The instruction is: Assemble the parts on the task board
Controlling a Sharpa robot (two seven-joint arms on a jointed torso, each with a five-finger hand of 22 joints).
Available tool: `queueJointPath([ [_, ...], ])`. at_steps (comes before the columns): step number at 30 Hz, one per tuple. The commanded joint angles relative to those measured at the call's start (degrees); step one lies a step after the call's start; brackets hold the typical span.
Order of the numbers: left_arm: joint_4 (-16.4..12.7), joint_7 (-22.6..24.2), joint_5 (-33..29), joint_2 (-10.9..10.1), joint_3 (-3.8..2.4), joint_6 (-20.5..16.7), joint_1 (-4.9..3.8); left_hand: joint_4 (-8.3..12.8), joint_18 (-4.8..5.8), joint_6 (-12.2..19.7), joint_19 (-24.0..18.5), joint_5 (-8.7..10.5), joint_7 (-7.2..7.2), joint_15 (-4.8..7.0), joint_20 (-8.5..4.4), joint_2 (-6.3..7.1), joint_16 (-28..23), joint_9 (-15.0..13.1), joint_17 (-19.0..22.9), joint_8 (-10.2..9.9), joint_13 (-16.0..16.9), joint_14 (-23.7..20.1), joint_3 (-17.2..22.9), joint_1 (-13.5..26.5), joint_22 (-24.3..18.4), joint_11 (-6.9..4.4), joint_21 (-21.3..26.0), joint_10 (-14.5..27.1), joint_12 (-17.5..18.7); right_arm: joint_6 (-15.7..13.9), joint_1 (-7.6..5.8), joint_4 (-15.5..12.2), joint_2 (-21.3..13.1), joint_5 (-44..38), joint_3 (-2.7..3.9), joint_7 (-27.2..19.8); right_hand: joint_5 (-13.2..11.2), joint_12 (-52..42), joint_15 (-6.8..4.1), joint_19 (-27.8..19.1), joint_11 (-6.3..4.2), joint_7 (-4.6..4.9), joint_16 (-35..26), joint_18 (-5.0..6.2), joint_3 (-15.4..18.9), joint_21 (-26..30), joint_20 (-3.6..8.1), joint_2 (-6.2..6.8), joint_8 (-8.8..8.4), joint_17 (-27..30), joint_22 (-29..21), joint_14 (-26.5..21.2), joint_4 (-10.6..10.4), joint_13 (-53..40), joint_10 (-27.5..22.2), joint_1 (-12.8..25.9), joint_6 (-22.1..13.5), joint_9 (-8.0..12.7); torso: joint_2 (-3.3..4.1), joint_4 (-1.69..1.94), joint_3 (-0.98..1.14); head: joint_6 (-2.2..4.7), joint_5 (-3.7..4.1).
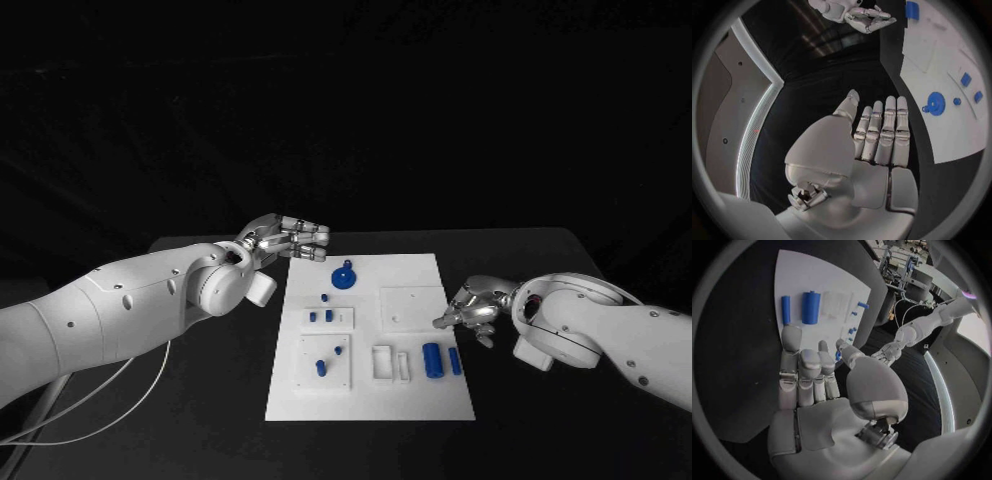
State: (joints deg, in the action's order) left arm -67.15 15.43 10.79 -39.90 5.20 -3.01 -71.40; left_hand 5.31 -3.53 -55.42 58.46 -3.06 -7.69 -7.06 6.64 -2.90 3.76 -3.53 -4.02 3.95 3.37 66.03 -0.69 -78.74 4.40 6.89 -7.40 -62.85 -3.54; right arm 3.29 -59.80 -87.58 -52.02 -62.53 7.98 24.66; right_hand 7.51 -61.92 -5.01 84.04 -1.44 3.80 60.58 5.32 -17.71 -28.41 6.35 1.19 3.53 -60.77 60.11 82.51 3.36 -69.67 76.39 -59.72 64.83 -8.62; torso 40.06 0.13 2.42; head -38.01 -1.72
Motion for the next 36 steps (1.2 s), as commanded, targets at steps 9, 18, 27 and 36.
queueJointPath([
  [9,-1.64,1.85,4.81,-1.18,-0.06,4.06,0.20,-2.40,0.46,1.83,-0.95,-1.01,0.21,-0.08,-0.02,2.60,-0.18,0.02,0.04,-0.17,0.03,0.04,-5.28,4.15,-0.08,0.14,0.64,2.59,0.17,10.45,0.13,0.29,0.45,2.16,0.00,12.16,-4.09,2.14,0.32,1.71,0.36,0.72,-1.26,-0.05,-2.98,0.99,-0.41,0.63,0.09,-0.88,0.80,0.63,0.38,-0.81,0.20,3.78,-2.17,-0.08,0.03,0.16,-0.22,-0.79,0.92],
  [18,-2.74,2.32,7.02,-1.38,-0.06,3.77,0.24,-4.97,1.19,1.31,-0.36,-1.21,-0.70,0.61,-0.81,3.14,-0.14,0.00,0.01,-0.16,0.06,2.56,-4.99,7.08,-0.05,0.39,0.60,-2.17,0.15,9.98,0.64,0.91,2.53,0.95,-0.05,13.08,-4.18,2.19,0.53,1.81,0.68,1.24,-1.24,0.11,-2.64,1.06,-0.57,1.80,0.11,-1.60,1.52,0.74,-0.73,-1.54,0.39,4.09,-4.10,0.23,0.06,0.14,-0.12,-1.20,0.95],
  [27,-3.34,2.79,6.43,-1.49,-0.06,4.69,0.29,-5.61,0.58,2.90,-0.13,-1.36,-1.15,0.19,-0.42,3.02,-0.14,0.07,0.01,-0.23,0.05,1.45,-4.07,7.17,-0.10,0.94,0.69,-0.54,0.16,9.39,1.42,2.32,4.88,0.33,-0.23,13.18,-4.22,2.72,0.82,1.88,1.13,1.98,-1.59,0.50,-2.37,1.73,-0.91,2.56,0.07,-1.85,2.07,0.77,-0.91,-1.63,0.18,3.62,-6.42,3.01,0.07,0.06,-0.06,-1.36,0.76],
  [36,-3.46,2.20,6.22,-1.35,-0.06,5.19,0.29,-5.44,0.54,2.88,-0.16,-1.39,-1.41,0.18,-0.38,2.38,-0.13,0.07,-0.01,-0.19,0.05,1.51,-4.24,7.03,-0.12,1.00,0.81,-0.70,0.15,9.83,1.98,4.33,7.02,-0.25,-1.27,13.90,-4.40,3.15,0.93,1.85,1.22,2.08,-1.79,0.55,-2.01,2.12,-1.02,2.99,0.11,-1.91,2.29,0.75,-1.35,-1.46,-0.12,3.46,-6.75,3.39,0.07,0.06,-0.09,-1.67,0.65],
])
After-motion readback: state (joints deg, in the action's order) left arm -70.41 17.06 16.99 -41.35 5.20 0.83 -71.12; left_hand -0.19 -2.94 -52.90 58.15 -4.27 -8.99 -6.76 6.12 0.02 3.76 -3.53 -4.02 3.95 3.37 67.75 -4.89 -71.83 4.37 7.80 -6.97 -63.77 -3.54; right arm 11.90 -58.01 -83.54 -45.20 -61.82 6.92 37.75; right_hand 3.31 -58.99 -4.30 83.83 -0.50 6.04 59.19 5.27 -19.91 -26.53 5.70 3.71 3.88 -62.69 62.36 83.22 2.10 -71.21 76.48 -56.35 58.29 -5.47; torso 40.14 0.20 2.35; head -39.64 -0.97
